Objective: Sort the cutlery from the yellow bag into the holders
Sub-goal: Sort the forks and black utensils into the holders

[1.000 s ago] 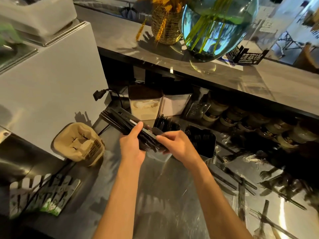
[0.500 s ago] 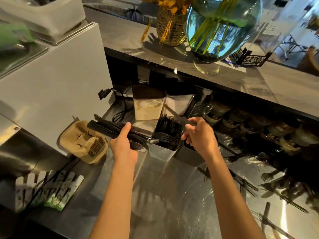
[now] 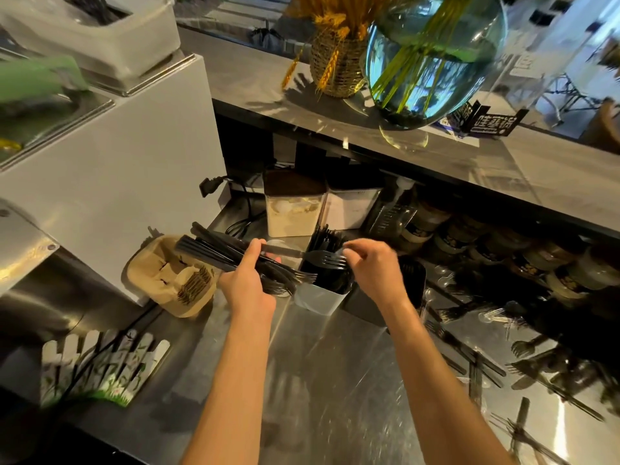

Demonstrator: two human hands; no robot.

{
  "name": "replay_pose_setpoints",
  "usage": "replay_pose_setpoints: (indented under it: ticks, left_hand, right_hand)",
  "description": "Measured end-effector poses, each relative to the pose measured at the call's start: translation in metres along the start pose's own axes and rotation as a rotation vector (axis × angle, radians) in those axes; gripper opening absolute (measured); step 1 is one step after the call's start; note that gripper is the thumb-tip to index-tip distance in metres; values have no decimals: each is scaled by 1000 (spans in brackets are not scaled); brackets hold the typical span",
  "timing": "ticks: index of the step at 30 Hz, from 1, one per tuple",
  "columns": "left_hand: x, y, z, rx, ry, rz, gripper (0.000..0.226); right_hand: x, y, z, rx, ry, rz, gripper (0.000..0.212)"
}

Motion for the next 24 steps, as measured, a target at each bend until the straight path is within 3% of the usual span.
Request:
replay_pose_setpoints:
  ticks: [2, 4, 8, 12, 19, 24]
  left_hand:
    - [-4, -2, 2, 0, -25, 15, 44]
    - [-8, -6, 6, 7, -49, 18, 37]
    - [-22, -16, 19, 38, -100, 44, 28]
    - [-39, -29, 31, 51, -148, 105, 29]
    - [-60, -57, 62, 110, -138, 247, 36]
    - [-63, -58, 70, 203, -124, 353, 31]
  right_hand:
    - [-4, -3, 0, -80, 167, -1, 31]
    - [-3, -10, 2, -123, 494, -45, 26]
    - [-18, -23, 6, -148, 821, 162, 31]
    - [-28, -32, 1, -293, 1182, 143, 32]
    - [-27, -38, -3, -361, 1194, -347, 21]
    - [-13, -41, -16, -266, 1065, -472, 24]
Point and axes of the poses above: each hand's wrist, its own y-axis towards the middle knuckle, its own x-axis out of the back of the hand, z = x × y, the point moved 2 cm from there along y, towards the middle knuckle, and after that the axes turned 12 degrees about z, right-handed, at the moved point
